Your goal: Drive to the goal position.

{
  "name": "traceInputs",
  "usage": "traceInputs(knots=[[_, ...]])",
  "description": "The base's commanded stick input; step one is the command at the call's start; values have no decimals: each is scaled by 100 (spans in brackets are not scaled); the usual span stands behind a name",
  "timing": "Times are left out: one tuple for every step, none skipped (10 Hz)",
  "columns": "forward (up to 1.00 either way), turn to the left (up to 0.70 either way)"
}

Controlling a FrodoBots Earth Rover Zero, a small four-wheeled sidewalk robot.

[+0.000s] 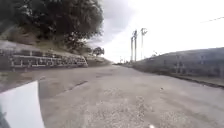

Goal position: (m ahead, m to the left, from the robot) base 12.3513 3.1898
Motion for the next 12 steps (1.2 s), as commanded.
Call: traceInputs(knots=[[50,0],[50,0],[50,0],[50,0],[50,0],[50,0],[50,0],[50,0],[50,0],[50,0],[50,0],[50,0]])
